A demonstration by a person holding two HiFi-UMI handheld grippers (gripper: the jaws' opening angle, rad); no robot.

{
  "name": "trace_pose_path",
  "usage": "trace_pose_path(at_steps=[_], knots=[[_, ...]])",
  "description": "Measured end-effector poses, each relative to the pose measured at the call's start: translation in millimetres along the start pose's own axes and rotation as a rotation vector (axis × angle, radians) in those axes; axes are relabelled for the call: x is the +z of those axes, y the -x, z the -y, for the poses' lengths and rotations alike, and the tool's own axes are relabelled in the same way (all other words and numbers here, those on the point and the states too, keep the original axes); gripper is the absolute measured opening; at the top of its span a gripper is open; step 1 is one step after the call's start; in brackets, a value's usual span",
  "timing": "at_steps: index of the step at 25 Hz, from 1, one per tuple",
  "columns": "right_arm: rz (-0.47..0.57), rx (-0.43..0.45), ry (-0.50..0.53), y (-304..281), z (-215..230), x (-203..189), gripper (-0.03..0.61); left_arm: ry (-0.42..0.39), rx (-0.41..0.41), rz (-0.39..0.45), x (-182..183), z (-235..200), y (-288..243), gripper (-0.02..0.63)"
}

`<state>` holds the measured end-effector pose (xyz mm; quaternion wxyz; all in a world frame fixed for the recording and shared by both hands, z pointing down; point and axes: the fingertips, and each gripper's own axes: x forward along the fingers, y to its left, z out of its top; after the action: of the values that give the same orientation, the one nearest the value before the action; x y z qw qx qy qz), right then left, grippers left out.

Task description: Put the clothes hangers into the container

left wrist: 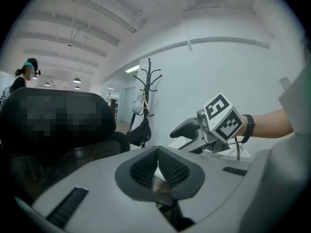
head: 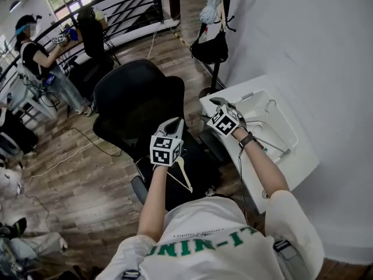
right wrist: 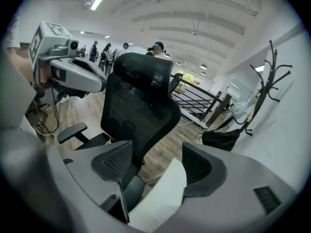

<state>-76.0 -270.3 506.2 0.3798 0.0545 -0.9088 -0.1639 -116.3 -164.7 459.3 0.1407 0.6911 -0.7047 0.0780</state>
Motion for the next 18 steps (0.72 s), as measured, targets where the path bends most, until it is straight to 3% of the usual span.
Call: trace_pose_path(at_steps=[6, 9, 13, 18], knots=[[0.027, 0.165, 0.073, -40, -63, 53, 0.328, 0.073, 0.109, -0.012, -17, -41, 39, 0.015], [0.002, 0.243, 0.109, -53, -95, 61, 0.328, 0.118, 0.15, -0.023, -26, -55, 54, 0.015], [-0.036, 0.322, 0.116, -73, -137, 48, 0.328, 0.167, 0.193, -0.055, -55, -69, 71, 0.015], [-0.098, 0.413, 0.074, -103, -179, 3, 0.328, 0.233, 0.239, -0.119, -109, -81, 79, 0.015]])
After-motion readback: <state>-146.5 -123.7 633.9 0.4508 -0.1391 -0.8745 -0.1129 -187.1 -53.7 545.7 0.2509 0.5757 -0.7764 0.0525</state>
